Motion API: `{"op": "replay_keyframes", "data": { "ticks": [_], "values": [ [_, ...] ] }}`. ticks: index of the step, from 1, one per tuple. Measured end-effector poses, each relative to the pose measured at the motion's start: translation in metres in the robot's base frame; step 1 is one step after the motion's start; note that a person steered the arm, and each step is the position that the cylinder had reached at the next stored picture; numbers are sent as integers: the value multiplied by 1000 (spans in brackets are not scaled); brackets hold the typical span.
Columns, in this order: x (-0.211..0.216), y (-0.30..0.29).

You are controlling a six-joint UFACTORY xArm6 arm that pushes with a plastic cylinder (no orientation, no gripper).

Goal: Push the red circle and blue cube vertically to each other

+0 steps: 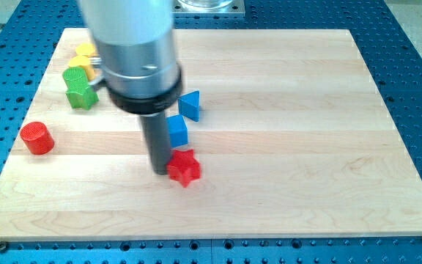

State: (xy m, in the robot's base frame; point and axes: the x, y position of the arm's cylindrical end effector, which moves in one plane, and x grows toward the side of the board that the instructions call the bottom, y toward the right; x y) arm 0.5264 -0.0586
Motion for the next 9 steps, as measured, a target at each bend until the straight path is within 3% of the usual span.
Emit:
{"op": "replay_keyframes", "data": {
  "ticks": [1, 2, 3, 4, 5, 6, 7, 8, 9],
  "values": [
    [20, -101],
    [-13, -215],
    [-67, -235],
    [-89, -172],
    [-86, -193],
    [-50, -241],
    [-37, -219],
    [-60, -123],
    [-104, -73]
  ]
}}
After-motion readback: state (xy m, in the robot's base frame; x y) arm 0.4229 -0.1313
